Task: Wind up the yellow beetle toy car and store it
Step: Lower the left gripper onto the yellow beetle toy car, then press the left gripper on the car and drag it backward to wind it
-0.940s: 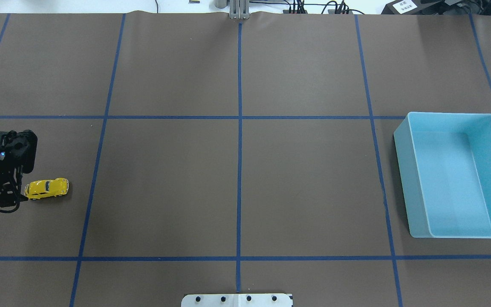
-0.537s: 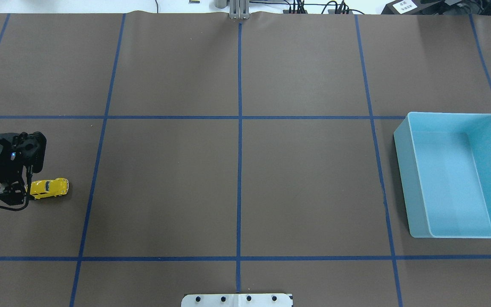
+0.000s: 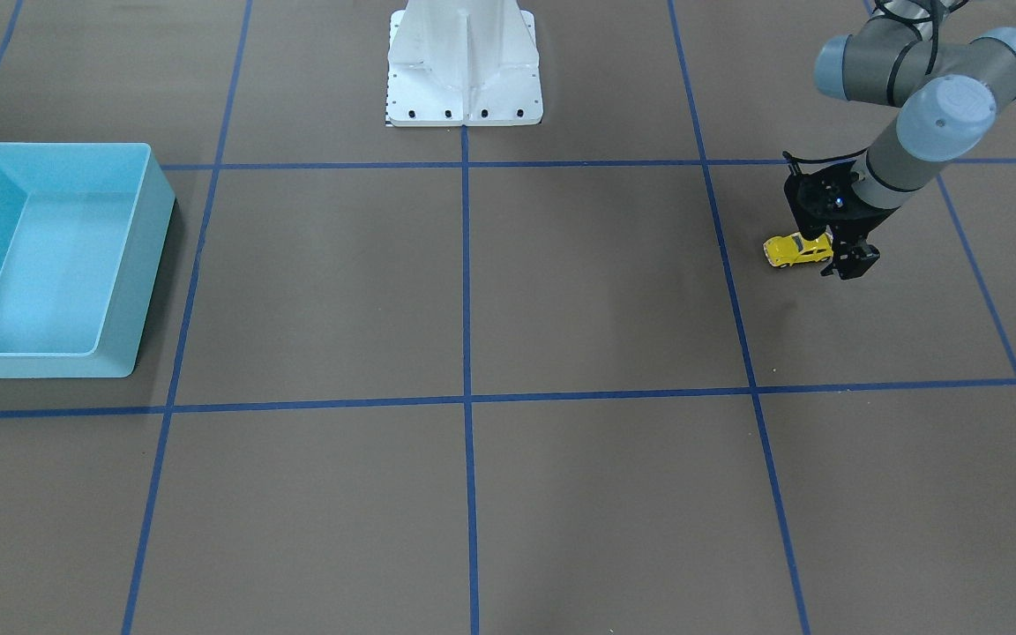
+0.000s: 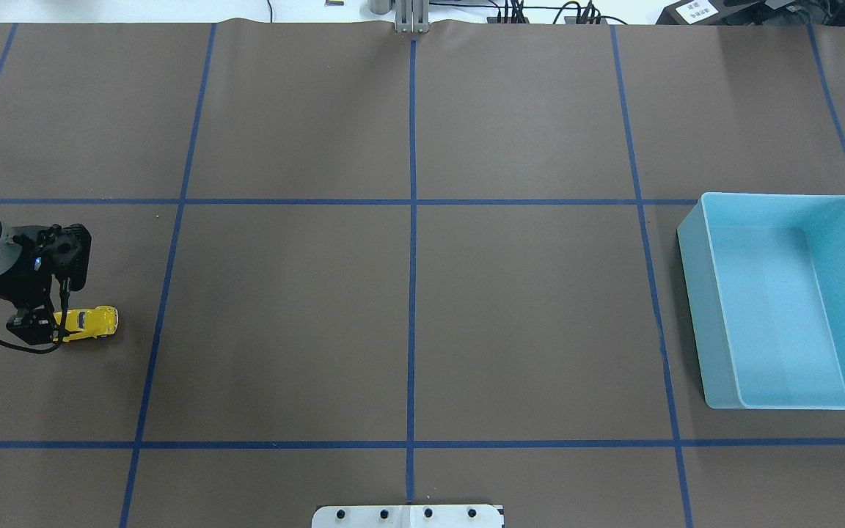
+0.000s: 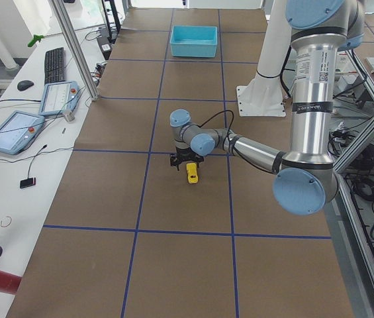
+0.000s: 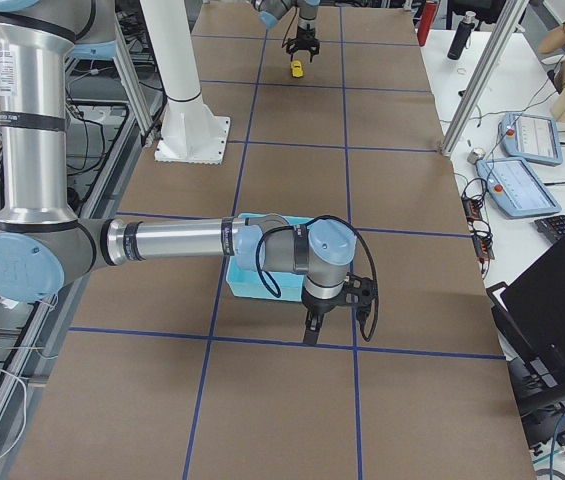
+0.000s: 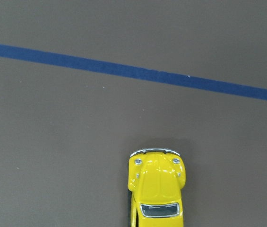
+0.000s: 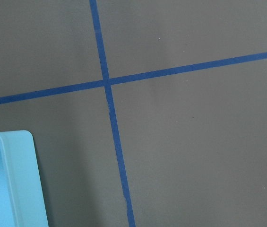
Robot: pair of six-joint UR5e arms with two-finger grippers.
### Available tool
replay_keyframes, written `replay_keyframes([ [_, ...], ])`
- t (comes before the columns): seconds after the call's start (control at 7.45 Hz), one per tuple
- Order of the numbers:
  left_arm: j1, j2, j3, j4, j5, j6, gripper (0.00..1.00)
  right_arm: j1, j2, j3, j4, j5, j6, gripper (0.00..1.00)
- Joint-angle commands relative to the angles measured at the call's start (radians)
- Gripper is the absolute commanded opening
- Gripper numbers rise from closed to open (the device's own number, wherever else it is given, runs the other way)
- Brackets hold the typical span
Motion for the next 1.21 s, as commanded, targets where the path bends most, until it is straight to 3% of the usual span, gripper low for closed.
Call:
replay_keyframes([
  [0.0, 0.0, -0.003, 0.002, -0.016, 0.002, -0.006, 1.0, 0.0, -0.008, 0.005, -0.001, 0.001, 0.0, 1.0],
  [1.07, 0.072, -0.027, 0.025, -0.017, 0.002, -0.01, 1.0, 0.0, -0.026, 0.023, 0.001, 0.008, 0.0, 1.0],
])
